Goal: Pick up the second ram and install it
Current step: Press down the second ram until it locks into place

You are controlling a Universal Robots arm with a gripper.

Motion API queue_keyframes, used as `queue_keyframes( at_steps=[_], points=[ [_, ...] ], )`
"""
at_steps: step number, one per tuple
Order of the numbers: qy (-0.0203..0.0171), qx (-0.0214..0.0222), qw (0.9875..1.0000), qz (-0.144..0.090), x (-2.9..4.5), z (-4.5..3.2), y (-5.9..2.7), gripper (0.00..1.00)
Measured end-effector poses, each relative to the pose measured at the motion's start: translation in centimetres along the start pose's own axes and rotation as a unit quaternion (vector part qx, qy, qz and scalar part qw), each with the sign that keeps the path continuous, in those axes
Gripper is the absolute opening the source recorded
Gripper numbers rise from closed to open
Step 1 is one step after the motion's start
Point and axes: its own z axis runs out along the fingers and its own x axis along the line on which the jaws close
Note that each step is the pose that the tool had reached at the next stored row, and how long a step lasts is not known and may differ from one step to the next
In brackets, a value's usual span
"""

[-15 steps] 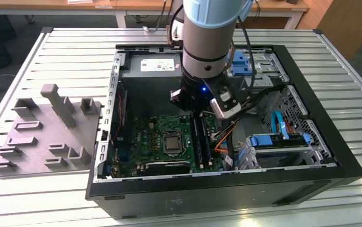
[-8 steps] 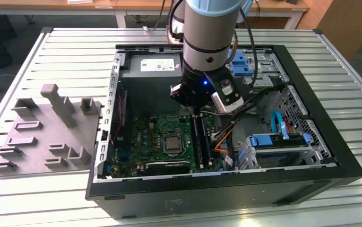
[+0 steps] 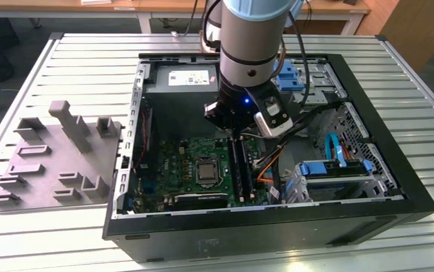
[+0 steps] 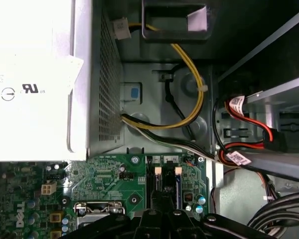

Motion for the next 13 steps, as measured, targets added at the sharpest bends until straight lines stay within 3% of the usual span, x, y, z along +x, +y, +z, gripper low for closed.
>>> queue_keyframes(
  at_steps=[7,13],
  points=[
    [0.0003,0.0009,1.0000,0.000,-0.05,-0.14,-1.59,0.11],
    [0.0016,0.0044,1.0000,0.000,-0.09,-0.27,-3.10,0.11]
  ],
)
